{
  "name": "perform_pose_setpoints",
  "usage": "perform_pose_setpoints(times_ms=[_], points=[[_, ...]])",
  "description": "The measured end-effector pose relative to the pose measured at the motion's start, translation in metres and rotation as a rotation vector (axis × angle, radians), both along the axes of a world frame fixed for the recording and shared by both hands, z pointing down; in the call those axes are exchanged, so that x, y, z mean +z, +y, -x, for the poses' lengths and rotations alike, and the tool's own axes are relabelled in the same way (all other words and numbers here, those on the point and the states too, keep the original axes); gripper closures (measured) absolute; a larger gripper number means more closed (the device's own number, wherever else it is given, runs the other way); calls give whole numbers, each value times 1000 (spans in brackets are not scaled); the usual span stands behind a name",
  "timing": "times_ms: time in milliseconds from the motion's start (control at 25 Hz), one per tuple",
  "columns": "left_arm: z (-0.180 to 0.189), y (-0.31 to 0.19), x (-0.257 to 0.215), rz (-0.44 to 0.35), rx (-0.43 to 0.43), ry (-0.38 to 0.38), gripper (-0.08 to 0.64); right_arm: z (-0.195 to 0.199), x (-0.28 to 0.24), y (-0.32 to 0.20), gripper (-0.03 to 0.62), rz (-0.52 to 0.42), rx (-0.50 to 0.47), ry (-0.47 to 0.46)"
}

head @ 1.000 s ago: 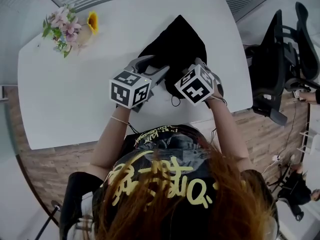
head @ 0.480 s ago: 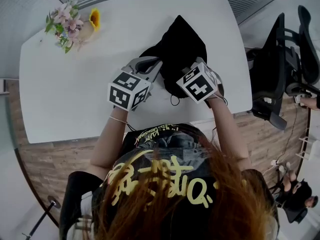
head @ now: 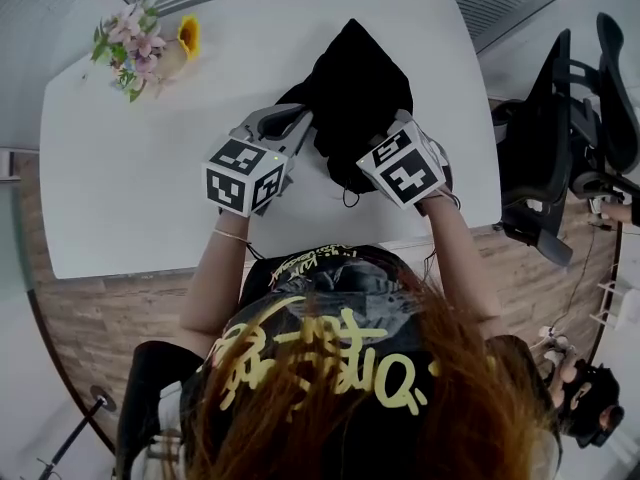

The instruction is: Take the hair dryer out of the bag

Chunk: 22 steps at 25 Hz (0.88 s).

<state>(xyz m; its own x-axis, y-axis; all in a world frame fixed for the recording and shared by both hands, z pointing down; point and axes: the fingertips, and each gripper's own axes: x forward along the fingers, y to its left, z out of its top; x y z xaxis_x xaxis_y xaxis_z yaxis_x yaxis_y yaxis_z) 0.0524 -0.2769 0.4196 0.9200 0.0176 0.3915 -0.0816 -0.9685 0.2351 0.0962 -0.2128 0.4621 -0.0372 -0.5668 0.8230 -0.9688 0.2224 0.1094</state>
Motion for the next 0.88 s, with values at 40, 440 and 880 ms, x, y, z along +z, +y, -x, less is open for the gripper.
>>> perform_pose_setpoints(times_ms=[40, 440, 880], points=[[0, -1, -1, -5, -7, 2, 535, -1, -1, 1, 379, -2, -2, -1], [0, -15, 0, -45, -96, -20, 537, -3, -10, 7, 379, -25, -27, -34], [13, -35, 12, -80, -198, -81, 538, 2, -5, 23, 379, -6, -119, -53]])
